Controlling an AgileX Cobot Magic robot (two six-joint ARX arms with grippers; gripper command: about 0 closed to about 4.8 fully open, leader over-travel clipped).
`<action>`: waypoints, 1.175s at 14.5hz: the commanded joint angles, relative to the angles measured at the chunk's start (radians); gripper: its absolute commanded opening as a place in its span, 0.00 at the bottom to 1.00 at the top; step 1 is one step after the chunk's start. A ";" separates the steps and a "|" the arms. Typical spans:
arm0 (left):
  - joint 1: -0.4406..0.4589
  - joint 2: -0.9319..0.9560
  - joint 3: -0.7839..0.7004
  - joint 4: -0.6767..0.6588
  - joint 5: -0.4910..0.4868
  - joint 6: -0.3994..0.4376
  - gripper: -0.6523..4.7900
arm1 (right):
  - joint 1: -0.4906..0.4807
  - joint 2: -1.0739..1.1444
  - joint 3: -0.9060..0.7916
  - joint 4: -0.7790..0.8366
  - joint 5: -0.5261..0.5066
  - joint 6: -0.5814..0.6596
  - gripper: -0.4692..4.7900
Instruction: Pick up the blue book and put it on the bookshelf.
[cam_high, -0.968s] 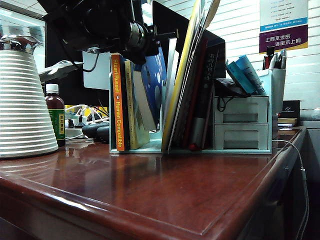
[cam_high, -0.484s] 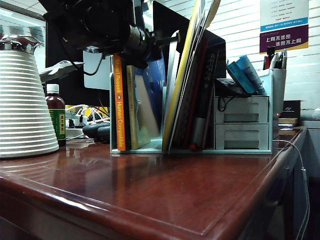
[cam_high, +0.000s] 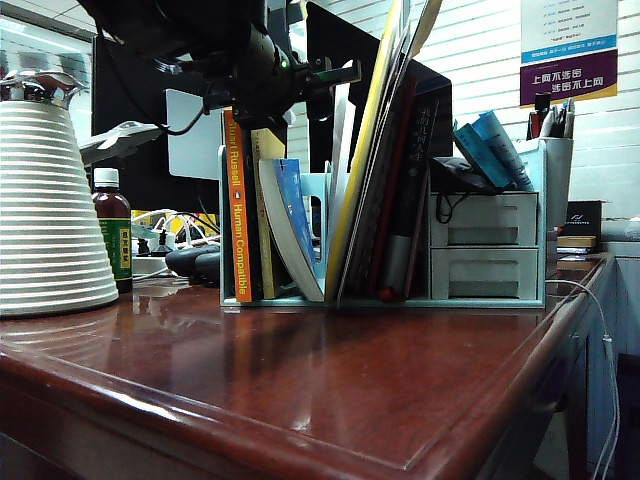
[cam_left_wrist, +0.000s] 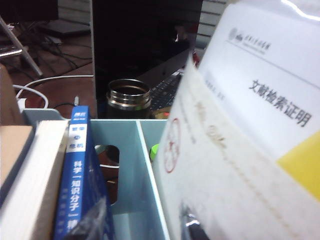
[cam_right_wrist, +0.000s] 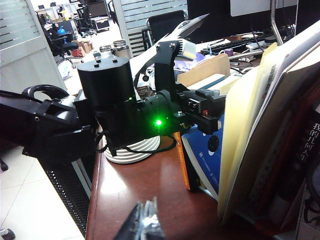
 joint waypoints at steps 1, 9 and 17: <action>-0.002 -0.100 0.002 -0.020 -0.076 0.049 0.48 | 0.000 -0.001 0.005 0.017 0.002 -0.004 0.08; 0.007 -0.094 0.006 -0.459 0.045 -0.086 0.29 | 0.000 -0.001 0.014 0.016 -0.002 -0.003 0.08; 0.020 -0.193 0.010 -0.678 0.224 -0.343 0.49 | 0.000 -0.001 0.014 0.016 -0.002 -0.004 0.08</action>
